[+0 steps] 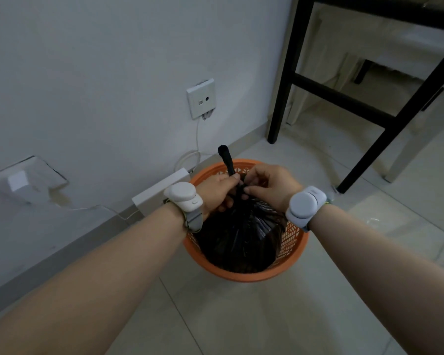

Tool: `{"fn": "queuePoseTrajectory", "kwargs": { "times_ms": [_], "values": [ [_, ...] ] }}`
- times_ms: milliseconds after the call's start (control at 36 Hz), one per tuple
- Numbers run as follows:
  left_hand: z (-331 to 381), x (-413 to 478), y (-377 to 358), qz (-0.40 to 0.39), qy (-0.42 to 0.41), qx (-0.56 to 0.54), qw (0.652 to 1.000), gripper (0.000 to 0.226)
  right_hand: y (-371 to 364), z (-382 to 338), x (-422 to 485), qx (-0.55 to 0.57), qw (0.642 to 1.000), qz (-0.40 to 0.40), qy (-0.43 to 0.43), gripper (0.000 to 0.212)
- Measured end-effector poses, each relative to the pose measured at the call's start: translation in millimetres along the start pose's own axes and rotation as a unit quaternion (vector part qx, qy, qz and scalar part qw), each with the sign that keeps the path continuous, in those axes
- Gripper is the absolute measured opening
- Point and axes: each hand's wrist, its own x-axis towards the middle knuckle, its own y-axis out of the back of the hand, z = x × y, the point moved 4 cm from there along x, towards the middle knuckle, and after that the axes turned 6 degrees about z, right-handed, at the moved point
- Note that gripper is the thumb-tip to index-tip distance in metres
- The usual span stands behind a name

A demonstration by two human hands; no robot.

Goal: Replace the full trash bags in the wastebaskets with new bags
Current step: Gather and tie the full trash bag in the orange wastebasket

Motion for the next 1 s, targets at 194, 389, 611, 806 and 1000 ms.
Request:
{"fn": "queuePoseTrajectory", "kwargs": {
  "times_ms": [194, 389, 611, 806, 1000],
  "values": [
    [-0.1, 3.6, 5.3, 0.002, -0.024, 0.035, 0.999, 0.031, -0.6, -2.0, 0.8, -0.043, 0.998, -0.024, 0.037, 0.011],
    [-6.1, 6.3, 10.4, 0.037, -0.026, 0.057, 0.997, 0.039, 0.3, 5.8, -2.6, -0.073, 0.997, -0.012, 0.001, 0.009],
    [-3.0, 4.1, 8.9, 0.064, -0.04, 0.037, 0.996, 0.033, -8.2, -9.9, -3.3, -0.016, 1.0, 0.005, -0.007, 0.007],
    [-4.8, -0.2, 5.1, 0.065, -0.09, 0.026, 0.994, 0.027, -11.6, 8.4, -0.1, 0.109, 0.982, 0.088, -0.129, 0.02],
    [7.9, -7.7, 0.1, 0.098, -0.214, 0.227, 0.945, 0.031, -14.4, 12.1, 0.4, 0.13, 0.971, 0.1, -0.175, 0.023]
  ]
}}
